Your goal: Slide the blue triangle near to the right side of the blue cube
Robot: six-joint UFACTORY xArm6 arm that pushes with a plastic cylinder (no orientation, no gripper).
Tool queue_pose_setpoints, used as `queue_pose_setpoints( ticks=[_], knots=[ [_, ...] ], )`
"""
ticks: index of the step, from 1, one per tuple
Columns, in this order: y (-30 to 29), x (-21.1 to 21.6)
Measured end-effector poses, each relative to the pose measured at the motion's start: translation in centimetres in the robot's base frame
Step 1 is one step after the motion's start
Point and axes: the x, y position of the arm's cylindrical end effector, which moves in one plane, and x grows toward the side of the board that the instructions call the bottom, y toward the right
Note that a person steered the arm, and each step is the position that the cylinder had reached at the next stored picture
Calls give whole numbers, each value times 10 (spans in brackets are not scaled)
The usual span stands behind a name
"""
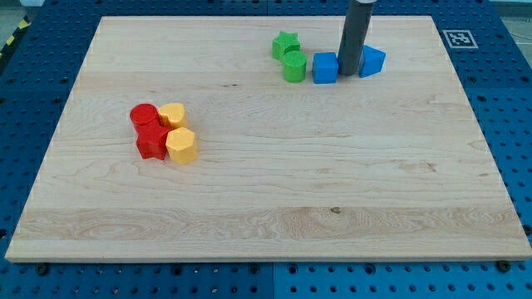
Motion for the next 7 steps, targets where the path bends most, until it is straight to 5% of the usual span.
queue_pose_setpoints(
  ticks=[5,7],
  knots=[
    [-9,0],
    [34,39]
  ],
)
